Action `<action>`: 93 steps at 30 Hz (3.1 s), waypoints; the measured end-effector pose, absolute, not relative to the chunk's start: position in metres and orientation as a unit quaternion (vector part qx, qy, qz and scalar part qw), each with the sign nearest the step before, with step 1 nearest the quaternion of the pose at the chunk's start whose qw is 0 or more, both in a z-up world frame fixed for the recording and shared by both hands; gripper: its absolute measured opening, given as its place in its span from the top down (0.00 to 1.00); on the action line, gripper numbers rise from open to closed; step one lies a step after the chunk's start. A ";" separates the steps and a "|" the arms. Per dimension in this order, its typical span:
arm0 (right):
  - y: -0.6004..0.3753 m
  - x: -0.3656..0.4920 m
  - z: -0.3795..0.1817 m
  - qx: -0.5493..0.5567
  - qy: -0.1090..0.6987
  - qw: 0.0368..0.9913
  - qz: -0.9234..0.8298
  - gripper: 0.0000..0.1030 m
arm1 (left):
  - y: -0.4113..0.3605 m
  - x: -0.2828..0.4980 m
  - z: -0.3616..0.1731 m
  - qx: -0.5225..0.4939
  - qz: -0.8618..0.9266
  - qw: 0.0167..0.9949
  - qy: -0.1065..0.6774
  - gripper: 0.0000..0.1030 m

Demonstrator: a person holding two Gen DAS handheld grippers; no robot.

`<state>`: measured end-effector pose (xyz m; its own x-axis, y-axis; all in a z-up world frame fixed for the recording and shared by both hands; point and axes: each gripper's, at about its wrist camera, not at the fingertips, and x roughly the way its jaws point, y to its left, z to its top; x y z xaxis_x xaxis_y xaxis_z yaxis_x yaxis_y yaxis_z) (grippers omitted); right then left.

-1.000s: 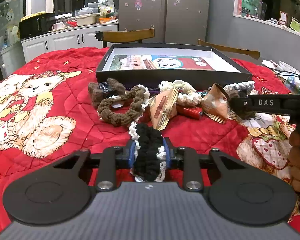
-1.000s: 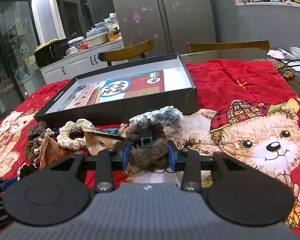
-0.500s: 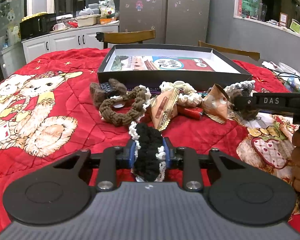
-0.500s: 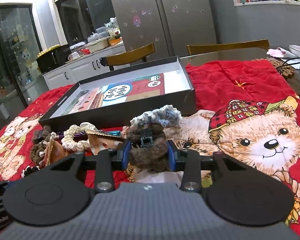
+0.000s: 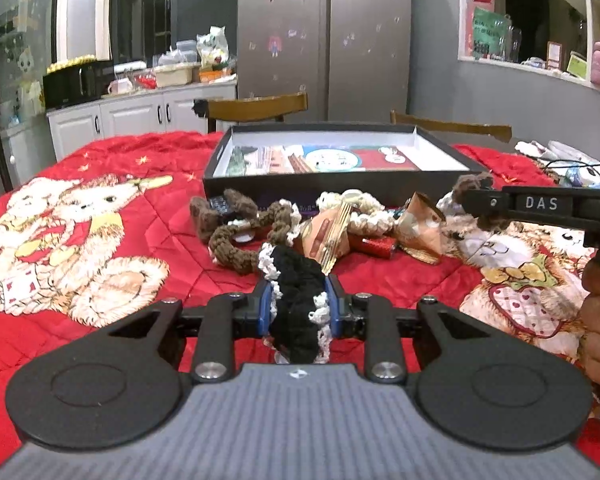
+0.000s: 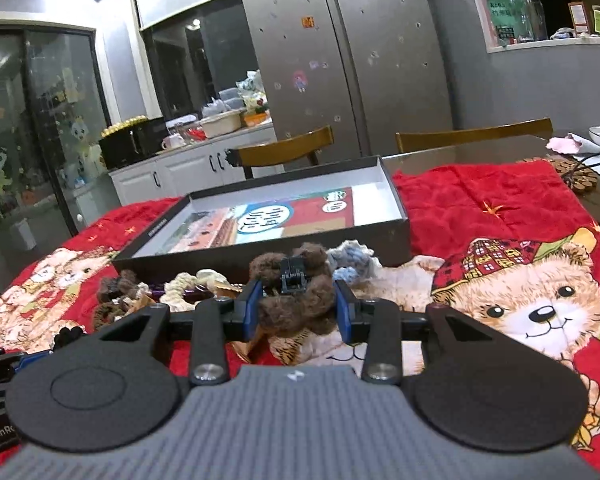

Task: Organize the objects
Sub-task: 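Lift both held scrunchies and carry them toward the open black box, then lower the black scrunchie into the box with the left tool while the right tool lowers the brown one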

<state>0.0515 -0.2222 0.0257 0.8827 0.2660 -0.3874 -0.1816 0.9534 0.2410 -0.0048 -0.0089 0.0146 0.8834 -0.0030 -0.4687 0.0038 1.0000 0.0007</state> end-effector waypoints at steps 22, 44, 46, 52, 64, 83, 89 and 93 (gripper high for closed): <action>-0.208 0.041 0.058 0.110 0.197 0.960 0.163 0.60 | 0.002 -0.019 0.052 -0.010 -0.014 0.986 0.168 0.69; -0.167 0.167 0.142 0.189 0.284 0.927 0.154 0.59 | 0.080 0.125 0.184 -0.097 -0.054 0.974 0.198 0.69; -0.162 0.178 0.137 0.192 0.297 0.923 0.149 0.59 | 0.091 0.144 0.184 -0.107 -0.056 0.969 0.217 0.69; -0.141 0.210 0.109 0.198 0.349 0.903 0.151 0.59 | 0.122 0.182 0.152 -0.147 -0.100 0.945 0.276 0.70; -0.124 0.238 0.049 0.233 0.421 0.863 0.153 0.59 | 0.120 0.223 0.087 -0.134 -0.120 0.918 0.354 0.70; -0.118 0.245 0.032 0.238 0.478 0.830 0.162 0.59 | 0.094 0.228 0.057 -0.074 -0.089 0.920 0.373 0.69; -0.117 0.246 0.032 0.231 0.482 0.830 0.160 0.59 | 0.094 0.230 0.053 -0.071 -0.082 0.921 0.373 0.69; -0.118 0.247 0.032 0.231 0.484 0.828 0.162 0.59 | 0.093 0.232 0.050 -0.068 -0.078 0.921 0.375 0.69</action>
<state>0.2466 -0.1179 0.0316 0.4793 0.4915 -0.7271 -0.0449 0.8411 0.5390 0.2315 0.0934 0.0499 0.7068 -0.1945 -0.6802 0.0927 0.9786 -0.1836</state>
